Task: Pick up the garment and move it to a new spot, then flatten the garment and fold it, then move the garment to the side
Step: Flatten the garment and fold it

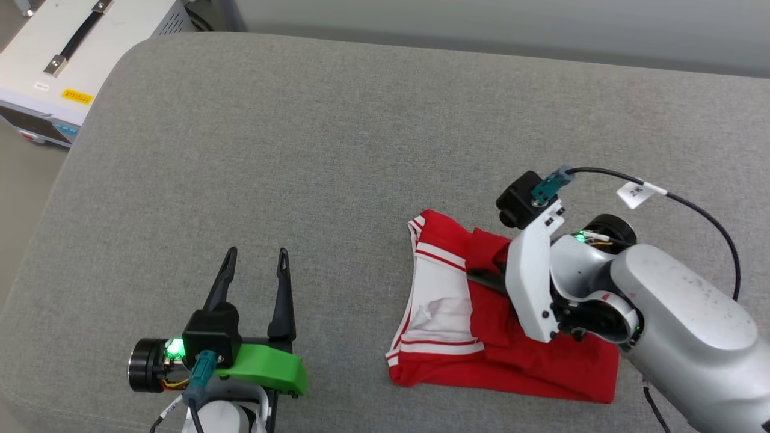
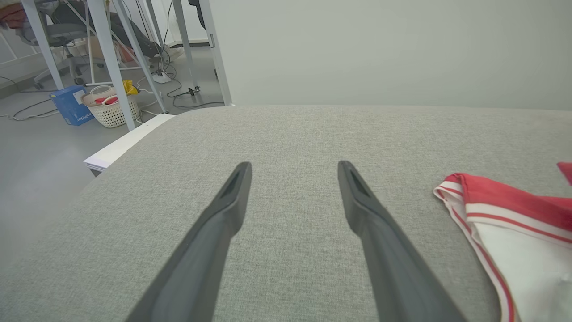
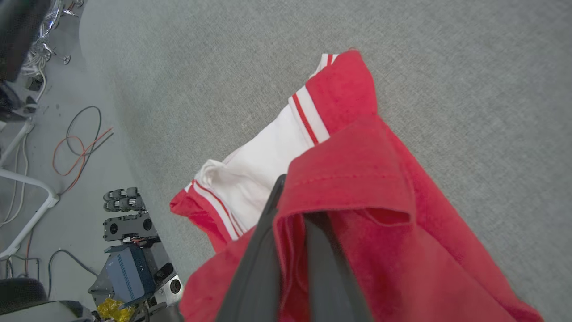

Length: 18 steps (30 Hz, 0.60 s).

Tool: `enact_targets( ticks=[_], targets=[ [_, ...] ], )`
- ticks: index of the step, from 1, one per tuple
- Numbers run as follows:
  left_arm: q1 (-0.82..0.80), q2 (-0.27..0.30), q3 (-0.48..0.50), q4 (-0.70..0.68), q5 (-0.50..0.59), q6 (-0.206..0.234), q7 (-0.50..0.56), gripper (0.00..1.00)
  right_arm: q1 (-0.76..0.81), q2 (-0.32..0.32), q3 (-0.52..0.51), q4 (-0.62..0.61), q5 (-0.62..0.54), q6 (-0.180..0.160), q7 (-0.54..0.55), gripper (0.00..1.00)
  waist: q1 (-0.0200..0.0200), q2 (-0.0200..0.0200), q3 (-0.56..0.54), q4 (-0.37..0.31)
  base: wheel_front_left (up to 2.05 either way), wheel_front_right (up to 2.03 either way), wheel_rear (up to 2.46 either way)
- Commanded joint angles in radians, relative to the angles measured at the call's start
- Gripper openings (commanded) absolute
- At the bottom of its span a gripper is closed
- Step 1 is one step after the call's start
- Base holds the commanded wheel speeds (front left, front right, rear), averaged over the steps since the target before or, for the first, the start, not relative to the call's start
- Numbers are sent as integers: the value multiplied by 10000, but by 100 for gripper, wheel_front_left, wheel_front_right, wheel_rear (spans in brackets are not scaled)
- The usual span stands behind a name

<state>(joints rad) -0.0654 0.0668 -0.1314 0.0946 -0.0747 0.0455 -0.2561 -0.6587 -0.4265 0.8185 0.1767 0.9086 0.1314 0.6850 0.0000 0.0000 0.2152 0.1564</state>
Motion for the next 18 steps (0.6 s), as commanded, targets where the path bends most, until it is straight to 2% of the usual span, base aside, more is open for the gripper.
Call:
enact_targets(
  ticks=[1,8,13,14,15,16,17,18],
  targets=[
    [-209,-53,4,23,112,-74,-57,100,-249,80,244,338,-181,-7,-166,0,0,0,173,117,0,0,0],
    [-419,-107,-21,49,131,-79,-57,100,-431,484,1308,2338,-287,-7,-841,0,0,0,415,223,0,0,0],
    [-371,-125,60,95,145,-69,-57,100,-574,617,1753,2754,58,-7,-1650,0,0,0,308,98,0,0,0],
    [-351,-126,74,107,157,-75,-57,100,-628,574,1834,2710,72,-7,-1832,5,0,0,247,61,0,0,0],
    [-321,-127,90,121,175,-86,-57,100,-690,501,1933,2602,105,-7,-2058,21,0,0,171,10,0,0,0],
    [-295,-128,110,130,187,-91,-57,100,-739,436,1973,2471,144,-7,-2287,45,0,0,97,-36,0,0,0],
    [-262,-129,135,139,199,-95,-57,100,-776,363,1975,2317,200,-7,-2540,100,0,0,24,-84,0,0,0],
    [-217,-129,165,150,214,-103,-57,100,-806,259,1954,2105,280,-7,-2850,100,0,0,-83,-147,0,0,0]
  ],
)
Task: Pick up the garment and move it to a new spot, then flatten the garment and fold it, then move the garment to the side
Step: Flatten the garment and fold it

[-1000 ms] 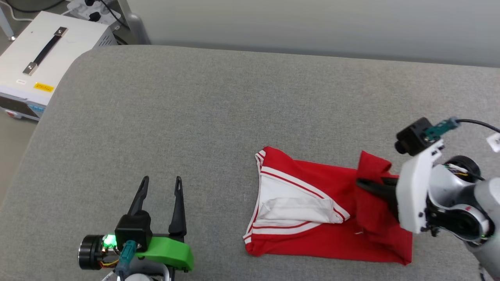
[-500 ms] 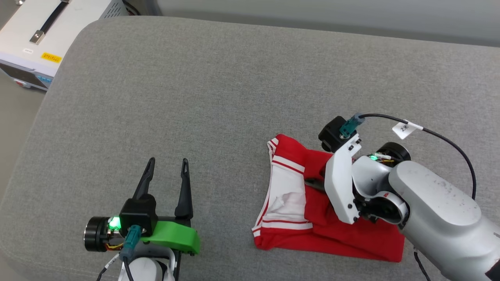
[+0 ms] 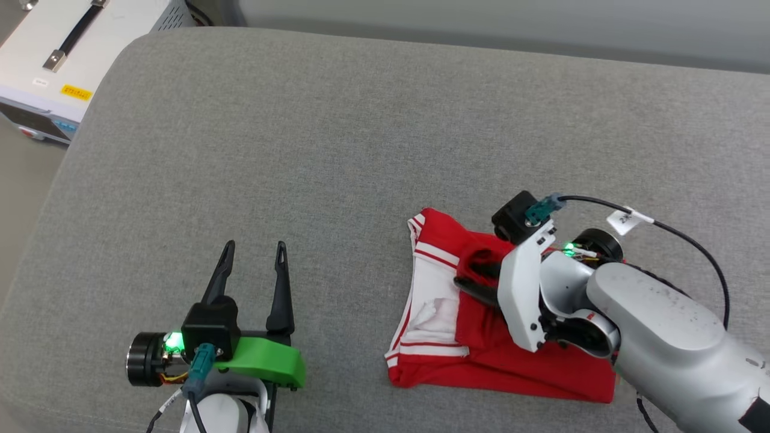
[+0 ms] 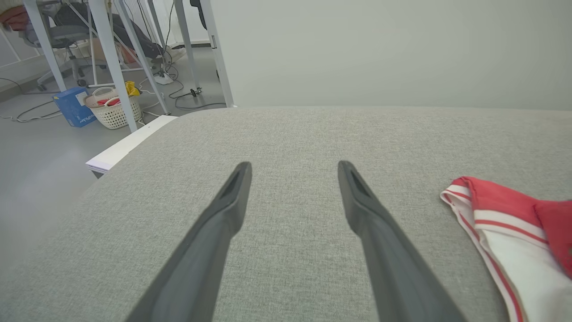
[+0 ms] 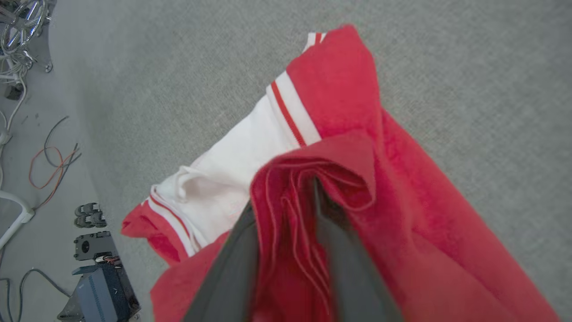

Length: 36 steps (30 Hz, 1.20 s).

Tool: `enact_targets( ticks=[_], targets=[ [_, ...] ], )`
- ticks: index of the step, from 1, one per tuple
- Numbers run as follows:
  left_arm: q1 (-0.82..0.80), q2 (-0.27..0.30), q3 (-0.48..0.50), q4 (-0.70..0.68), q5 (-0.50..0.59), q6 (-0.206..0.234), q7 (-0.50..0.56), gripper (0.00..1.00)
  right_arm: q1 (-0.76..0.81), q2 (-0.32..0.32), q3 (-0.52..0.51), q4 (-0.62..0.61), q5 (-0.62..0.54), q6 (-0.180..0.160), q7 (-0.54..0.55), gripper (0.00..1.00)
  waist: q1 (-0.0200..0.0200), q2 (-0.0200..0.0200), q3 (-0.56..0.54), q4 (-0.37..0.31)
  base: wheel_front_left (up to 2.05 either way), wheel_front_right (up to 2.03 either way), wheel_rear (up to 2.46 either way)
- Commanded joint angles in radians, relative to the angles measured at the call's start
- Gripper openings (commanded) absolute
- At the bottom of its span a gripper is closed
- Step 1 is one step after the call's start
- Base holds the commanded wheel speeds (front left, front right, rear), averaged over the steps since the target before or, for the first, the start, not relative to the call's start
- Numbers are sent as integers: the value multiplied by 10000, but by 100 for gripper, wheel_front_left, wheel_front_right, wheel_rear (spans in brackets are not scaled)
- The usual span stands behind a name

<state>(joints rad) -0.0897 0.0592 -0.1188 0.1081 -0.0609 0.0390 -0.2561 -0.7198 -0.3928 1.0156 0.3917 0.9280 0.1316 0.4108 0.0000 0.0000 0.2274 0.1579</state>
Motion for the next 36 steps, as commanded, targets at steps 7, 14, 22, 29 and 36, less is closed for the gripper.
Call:
enact_targets(
  ticks=[7,14,22,29,36],
  targets=[
    [409,-29,260,-89,144,-83,-57,100,-87,-1192,-749,-1324,-126,-9,-2113,100,0,0,-838,-639,0,0,0],
    [752,24,453,-269,167,-144,-57,100,922,-1539,-2896,-1192,-1932,-9,-4930,100,0,0,-1318,-1148,0,0,0],
    [1016,24,506,-481,211,-204,-57,100,2917,-722,-6149,-940,-4640,-9,-6612,100,0,0,-1678,-1540,0,0,0],
    [1145,22,525,-695,224,-240,-57,100,5084,844,-8851,-2389,-6544,-9,-6720,100,0,0,-1796,-1676,0,0,0],
    [1269,35,543,-749,198,-314,-57,100,6812,1956,-9823,-3434,-7350,-9,-6724,100,0,0,-1860,-1663,0,0,0]
  ],
)
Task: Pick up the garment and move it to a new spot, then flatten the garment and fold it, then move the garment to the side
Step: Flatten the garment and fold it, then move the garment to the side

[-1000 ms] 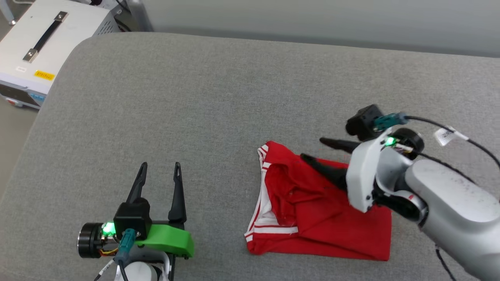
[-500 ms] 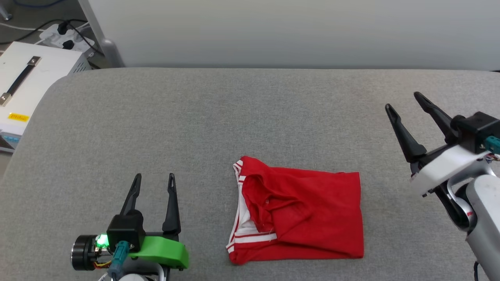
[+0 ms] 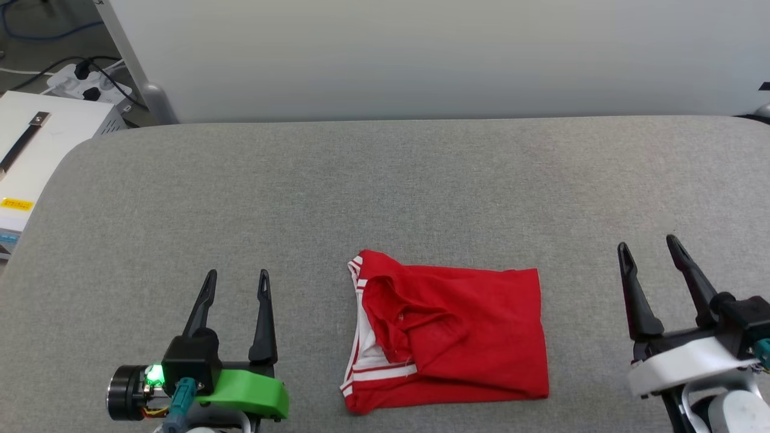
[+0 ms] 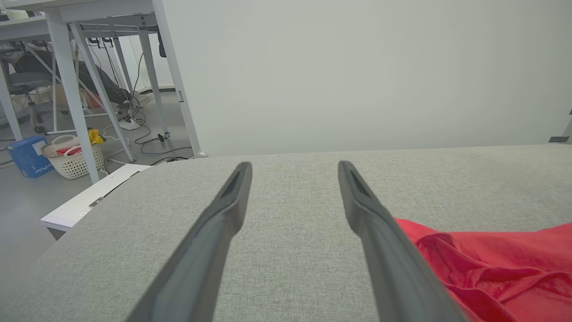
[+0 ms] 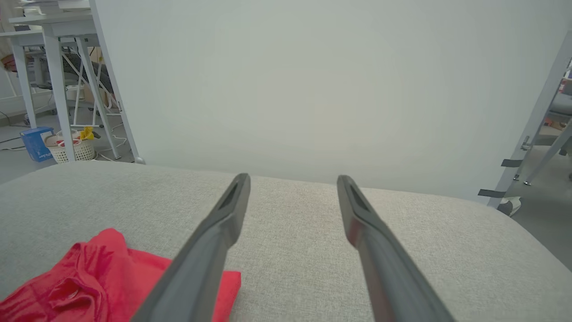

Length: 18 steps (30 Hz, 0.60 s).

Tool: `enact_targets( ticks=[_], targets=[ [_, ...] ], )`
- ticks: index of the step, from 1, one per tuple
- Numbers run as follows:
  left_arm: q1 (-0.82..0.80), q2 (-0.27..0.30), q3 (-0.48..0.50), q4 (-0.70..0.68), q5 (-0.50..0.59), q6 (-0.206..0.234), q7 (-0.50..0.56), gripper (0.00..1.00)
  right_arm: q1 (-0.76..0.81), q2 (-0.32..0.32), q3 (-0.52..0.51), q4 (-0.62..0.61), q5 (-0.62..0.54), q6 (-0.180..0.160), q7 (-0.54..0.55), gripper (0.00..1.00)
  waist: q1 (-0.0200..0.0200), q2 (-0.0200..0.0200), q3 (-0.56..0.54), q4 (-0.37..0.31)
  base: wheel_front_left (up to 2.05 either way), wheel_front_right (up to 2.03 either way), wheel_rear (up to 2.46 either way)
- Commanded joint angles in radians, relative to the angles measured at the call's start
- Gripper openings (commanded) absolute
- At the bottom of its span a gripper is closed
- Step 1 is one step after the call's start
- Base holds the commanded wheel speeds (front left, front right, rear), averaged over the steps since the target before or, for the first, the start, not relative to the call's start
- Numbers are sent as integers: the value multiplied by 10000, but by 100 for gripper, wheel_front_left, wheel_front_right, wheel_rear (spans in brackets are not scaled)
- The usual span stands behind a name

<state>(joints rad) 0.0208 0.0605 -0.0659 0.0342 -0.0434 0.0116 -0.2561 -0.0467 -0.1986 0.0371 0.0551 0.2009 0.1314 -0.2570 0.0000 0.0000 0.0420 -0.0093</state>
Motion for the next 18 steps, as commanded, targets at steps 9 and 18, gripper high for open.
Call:
enact_targets(
  ticks=[9,18],
  targets=[
    [270,15,24,137,-6,-96,-57,100,956,298,-85,-140,-598,-7,-46,100,0,0,-69,115,0,0,0],
    [252,-3,51,237,-44,-74,-57,100,606,220,-71,-170,-605,-7,-47,100,0,0,-50,197,0,0,0]
  ],
)
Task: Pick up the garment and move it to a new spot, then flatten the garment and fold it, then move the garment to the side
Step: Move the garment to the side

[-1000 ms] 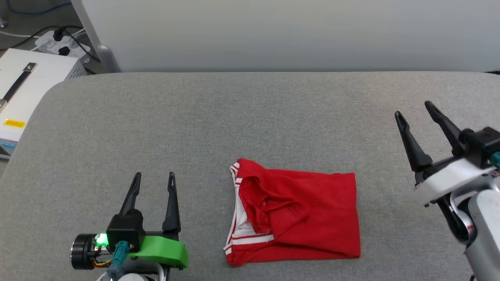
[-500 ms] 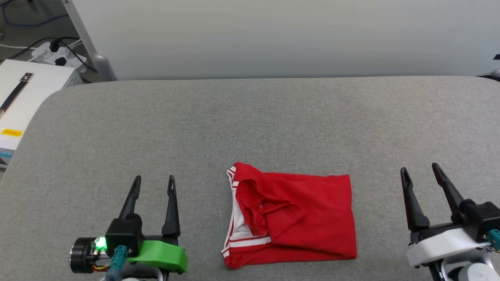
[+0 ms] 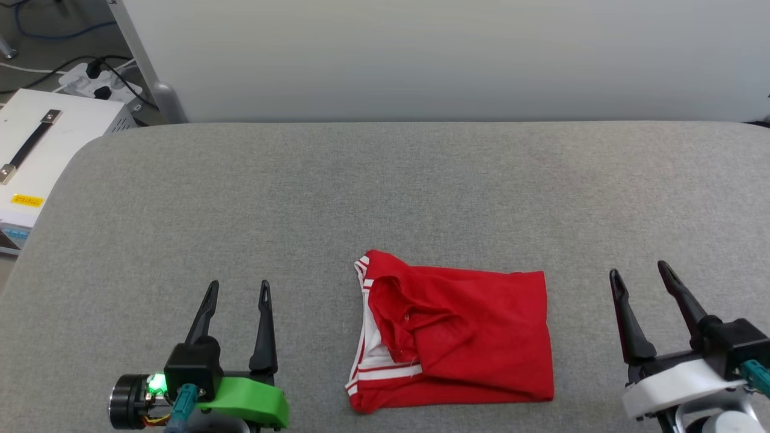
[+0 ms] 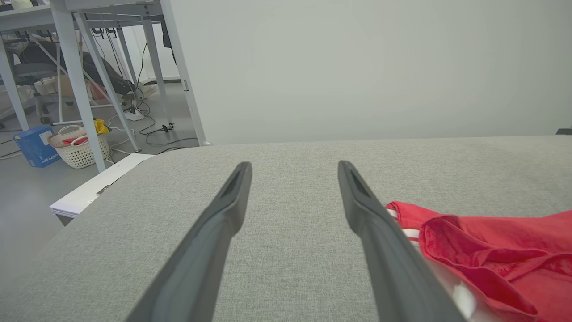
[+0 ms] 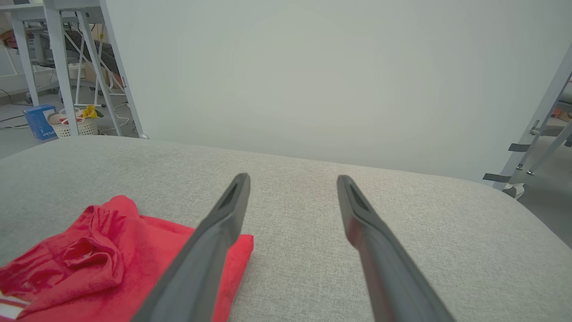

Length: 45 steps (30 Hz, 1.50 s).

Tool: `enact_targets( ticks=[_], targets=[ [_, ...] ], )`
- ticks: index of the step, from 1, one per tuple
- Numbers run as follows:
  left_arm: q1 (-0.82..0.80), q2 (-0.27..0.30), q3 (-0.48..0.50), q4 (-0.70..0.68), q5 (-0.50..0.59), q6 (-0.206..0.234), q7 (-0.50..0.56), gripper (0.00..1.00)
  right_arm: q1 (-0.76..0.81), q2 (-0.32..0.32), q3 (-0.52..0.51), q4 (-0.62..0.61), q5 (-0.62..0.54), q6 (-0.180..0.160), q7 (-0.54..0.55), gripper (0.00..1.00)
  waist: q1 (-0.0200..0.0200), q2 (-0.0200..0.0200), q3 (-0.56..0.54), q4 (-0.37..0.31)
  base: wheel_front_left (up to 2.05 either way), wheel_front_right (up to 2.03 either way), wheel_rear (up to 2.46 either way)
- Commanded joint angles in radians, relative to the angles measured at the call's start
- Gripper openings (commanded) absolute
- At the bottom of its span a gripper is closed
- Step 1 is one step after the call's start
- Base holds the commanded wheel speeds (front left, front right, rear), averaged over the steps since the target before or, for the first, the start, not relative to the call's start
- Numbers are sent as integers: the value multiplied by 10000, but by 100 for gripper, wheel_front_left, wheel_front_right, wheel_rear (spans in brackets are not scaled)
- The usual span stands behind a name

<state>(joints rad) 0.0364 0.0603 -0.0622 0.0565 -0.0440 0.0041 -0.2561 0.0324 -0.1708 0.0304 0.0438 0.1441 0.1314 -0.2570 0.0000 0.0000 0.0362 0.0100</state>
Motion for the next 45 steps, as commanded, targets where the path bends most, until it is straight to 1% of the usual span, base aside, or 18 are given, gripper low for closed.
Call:
enact_targets(
  ticks=[1,4,6,8,10,12,17,20,23,26,28,30,35,37,41,42,43,45],
  targets=[
    [78,-3,20,22,-41,6,-57,100,-363,-162,1,-97,-11,-7,-47,100,0,0,25,9,0,0,0],
    [22,-8,11,38,-40,-2,-57,100,-989,-491,-94,-218,142,-7,-47,100,0,0,81,37,0,0,0],
    [-32,-11,-2,43,-33,-12,-57,100,-1473,-883,18,-174,319,-7,-4,100,0,0,142,70,0,0,0],
    [-81,-15,-17,43,-25,-17,-57,100,-1950,-1349,304,-117,493,-7,400,100,0,0,202,108,0,0,0],
    [-128,-17,-27,44,-21,-25,-57,100,-2428,-1839,684,-89,851,-7,1096,100,0,0,266,146,0,0,0],
    [-159,-20,-36,38,-13,-29,-57,100,-2791,-2260,1157,-112,1400,-7,2133,100,0,0,332,185,0,0,0],
    [-254,-28,-45,5,-17,-25,-57,100,-3297,-3320,2328,-14,3441,-7,5320,100,0,0,563,294,0,0,0],
    [-362,-37,-96,2,-23,-32,-57,100,-3327,-3653,2720,207,4630,-7,6719,100,0,0,727,398,0,0,0],
    [-507,-47,-179,16,-38,-40,-57,100,-3174,-3793,3062,427,5656,-7,7793,100,0,0,908,556,0,0,0],
    [-653,-57,-255,4,-53,-32,-57,100,-2994,-3756,3385,586,6360,-7,8374,100,0,0,1125,726,0,0,0],
    [-751,-63,-303,2,-60,-26,-57,100,-2955,-3677,3585,708,6642,-7,8528,100,0,0,1281,836,0,0,0],
    [-963,-71,-406,27,-62,-46,-57,100,-3027,-3409,4053,1096,6863,-7,8458,100,0,0,1585,1078,0,0,0],
    [-1156,-80,-490,59,-79,-22,-57,100,-3196,-2993,4559,1880,7026,-7,8101,100,0,0,1883,1288,0,0,0],
    [-1276,-86,-575,100,-112,11,-57,100,-3241,-2781,5074,2417,7139,-7,7849,100,0,0,2020,1427,0,0,0],
    [-1337,-90,-617,133,-139,46,-57,100,-3360,-2762,5502,2717,7256,-7,7416,100,0,0,2041,1492,0,0,0],
    [-1336,-91,-620,140,-143,58,-57,100,-3412,-2801,5635,2728,7278,-7,7289,38,0,0,2029,1491,0,0,0],
    [-1331,-91,-619,145,-147,68,-57,100,-3472,-2845,5697,2736,7288,-7,7125,0,0,0,2016,1486,0,0,0],
    [-1303,-93,-613,163,-156,87,-57,100,-3611,-2949,5856,2758,7346,-7,6849,0,0,0,1958,1462,0,0,0]
  ],
)
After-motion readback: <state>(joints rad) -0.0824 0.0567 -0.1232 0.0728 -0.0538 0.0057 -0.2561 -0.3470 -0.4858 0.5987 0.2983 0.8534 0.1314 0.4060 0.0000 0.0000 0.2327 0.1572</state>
